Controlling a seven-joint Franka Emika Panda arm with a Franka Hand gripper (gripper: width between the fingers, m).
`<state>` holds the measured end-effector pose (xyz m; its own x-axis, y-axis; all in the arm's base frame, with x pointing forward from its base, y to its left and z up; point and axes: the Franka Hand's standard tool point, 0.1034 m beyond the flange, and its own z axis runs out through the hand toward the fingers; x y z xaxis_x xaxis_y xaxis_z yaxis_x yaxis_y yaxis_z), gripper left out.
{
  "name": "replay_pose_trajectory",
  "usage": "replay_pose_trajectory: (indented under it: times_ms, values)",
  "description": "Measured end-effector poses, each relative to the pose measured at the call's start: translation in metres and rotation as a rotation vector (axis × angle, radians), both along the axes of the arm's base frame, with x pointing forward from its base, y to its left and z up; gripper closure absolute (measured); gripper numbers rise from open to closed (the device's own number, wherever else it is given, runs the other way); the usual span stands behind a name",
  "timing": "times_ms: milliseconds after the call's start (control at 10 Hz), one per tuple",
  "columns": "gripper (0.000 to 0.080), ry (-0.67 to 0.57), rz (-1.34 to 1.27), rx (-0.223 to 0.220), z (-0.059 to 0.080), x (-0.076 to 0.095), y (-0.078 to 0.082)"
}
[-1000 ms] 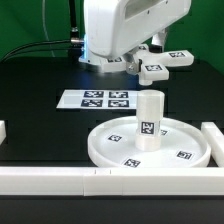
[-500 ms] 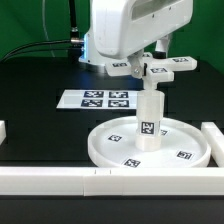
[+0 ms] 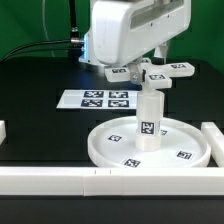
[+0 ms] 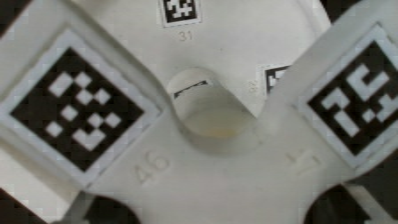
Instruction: Assemble round table
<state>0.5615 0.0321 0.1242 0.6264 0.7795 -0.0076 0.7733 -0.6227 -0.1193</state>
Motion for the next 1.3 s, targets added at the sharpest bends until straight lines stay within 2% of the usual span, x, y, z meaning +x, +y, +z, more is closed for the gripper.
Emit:
replay_pose_trajectory:
  times_ms: [400,1300]
  values:
    - [0.0353,-0.026,-0.003,-0.001,0.0000,0.0044,0.0020]
    - [0.0353,-0.028,-0.010,-0.001,0.0002,0.0018,0.0018]
